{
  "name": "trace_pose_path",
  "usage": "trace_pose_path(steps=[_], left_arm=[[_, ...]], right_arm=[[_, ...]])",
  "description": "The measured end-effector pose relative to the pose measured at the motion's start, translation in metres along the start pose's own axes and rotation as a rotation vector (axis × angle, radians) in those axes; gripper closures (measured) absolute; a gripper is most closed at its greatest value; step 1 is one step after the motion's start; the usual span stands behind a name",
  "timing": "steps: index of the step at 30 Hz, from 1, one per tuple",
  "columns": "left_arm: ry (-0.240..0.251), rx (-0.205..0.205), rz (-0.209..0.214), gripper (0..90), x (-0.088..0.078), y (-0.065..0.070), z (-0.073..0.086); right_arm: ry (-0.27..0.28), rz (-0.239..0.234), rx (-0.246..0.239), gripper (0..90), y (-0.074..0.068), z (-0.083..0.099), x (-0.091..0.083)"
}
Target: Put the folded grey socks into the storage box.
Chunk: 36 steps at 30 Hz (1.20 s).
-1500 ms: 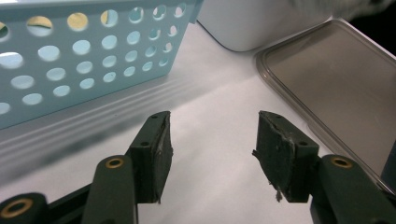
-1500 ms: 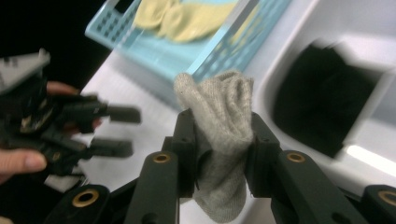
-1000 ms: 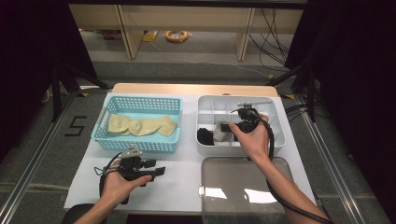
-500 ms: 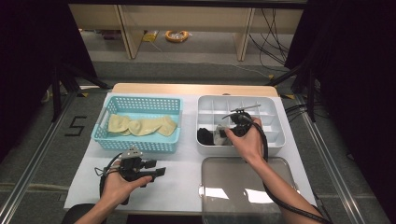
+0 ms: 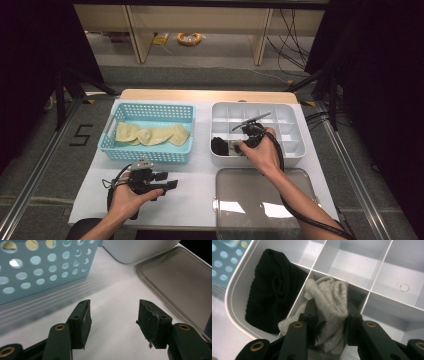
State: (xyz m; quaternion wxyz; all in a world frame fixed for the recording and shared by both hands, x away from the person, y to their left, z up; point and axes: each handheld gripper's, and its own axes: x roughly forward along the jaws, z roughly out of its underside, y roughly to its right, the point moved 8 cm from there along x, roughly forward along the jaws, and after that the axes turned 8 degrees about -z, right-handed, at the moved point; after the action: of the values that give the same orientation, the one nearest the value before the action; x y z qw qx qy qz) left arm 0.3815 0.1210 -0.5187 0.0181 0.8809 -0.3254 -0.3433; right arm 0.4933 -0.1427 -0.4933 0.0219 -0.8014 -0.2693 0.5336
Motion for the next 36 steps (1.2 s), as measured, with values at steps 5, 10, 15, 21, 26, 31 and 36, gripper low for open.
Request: trace_pose_path(steps=[5,10,15,21,26,31,36], left_arm=[[-0.006,0.0,-0.003,43.2,0.0,0.0,0.001],[-0.008,0.002,-0.001,43.2,0.001,0.0,0.001],[-0.01,0.004,0.004,43.2,0.001,0.0,0.001],[-0.01,0.002,0.006,43.2,0.001,0.001,0.002],[-0.013,0.0,0.006,43.2,0.002,0.0,0.002],[-0.013,0.004,0.011,43.1,0.002,0.003,0.002],[-0.01,-0.001,0.008,43.1,0.003,0.002,0.002]], right_arm=[[-0.029,0.018,-0.013,69.7,0.002,-0.001,0.003],[-0.088,0.027,0.008,69.0,0.001,-0.002,0.005],[-0.113,0.026,0.009,68.7,0.0,-0.002,0.006],[-0.133,0.052,-0.013,66.8,0.0,-0.004,0.009],[-0.09,0.037,0.025,57.4,-0.004,-0.007,-0.004],[-0.05,0.027,0.012,64.5,-0.004,-0.011,-0.016],[-0.039,0.027,-0.003,75.9,-0.002,-0.011,-0.02]])
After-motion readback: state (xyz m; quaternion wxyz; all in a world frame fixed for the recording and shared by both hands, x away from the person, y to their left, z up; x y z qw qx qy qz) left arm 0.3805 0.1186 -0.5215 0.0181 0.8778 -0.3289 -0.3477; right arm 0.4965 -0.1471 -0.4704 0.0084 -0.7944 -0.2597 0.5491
